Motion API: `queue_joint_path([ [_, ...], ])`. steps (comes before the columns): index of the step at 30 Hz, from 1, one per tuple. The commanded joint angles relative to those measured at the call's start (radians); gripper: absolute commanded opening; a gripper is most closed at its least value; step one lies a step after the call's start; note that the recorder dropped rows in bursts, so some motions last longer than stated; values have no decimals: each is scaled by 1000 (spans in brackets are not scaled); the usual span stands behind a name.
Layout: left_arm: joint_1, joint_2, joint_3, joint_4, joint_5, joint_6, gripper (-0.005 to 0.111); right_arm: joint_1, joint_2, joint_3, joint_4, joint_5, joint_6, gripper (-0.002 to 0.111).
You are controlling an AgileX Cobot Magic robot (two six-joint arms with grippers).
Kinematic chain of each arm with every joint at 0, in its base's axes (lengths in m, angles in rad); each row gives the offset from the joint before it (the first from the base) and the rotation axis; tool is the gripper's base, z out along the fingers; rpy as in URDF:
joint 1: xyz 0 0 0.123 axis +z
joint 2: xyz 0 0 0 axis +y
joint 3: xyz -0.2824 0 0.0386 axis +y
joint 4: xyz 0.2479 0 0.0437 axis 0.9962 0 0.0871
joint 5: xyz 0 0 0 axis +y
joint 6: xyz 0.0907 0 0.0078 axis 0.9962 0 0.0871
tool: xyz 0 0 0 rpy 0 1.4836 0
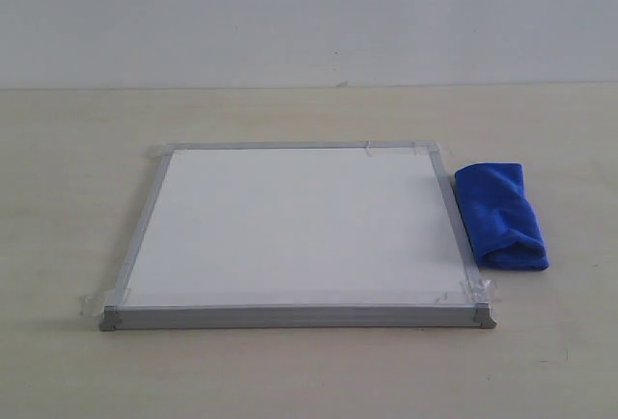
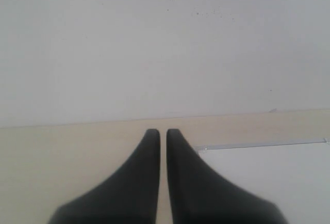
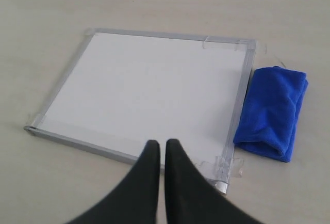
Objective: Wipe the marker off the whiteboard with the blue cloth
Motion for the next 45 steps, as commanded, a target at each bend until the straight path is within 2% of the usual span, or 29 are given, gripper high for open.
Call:
queue_joint_path([
  [1,-3,1,-4,1,0,-1,4,8,-46,29,7,-55,13,0],
  [4,-3,1,-4,1,0,-1,4,14,-132,128,-1,-185,9,0],
  [9,-3,1,-4,1,0,-1,4,14,-328,388,3,-434,30,0],
  [19,-3,1,-4,1,0,-1,4,104,-657,677,-1,-682,27,0],
  [27,-3,1,-4,1,0,-1,4,98,-711,786,-1,-742,27,0],
  [37,-3,1,-4,1,2,-1,4,98,-711,786,-21,-606,-65,0],
  [45,-3,1,-4,1,-1,-1,4,98,-711,786,-21,-569,-50,0],
])
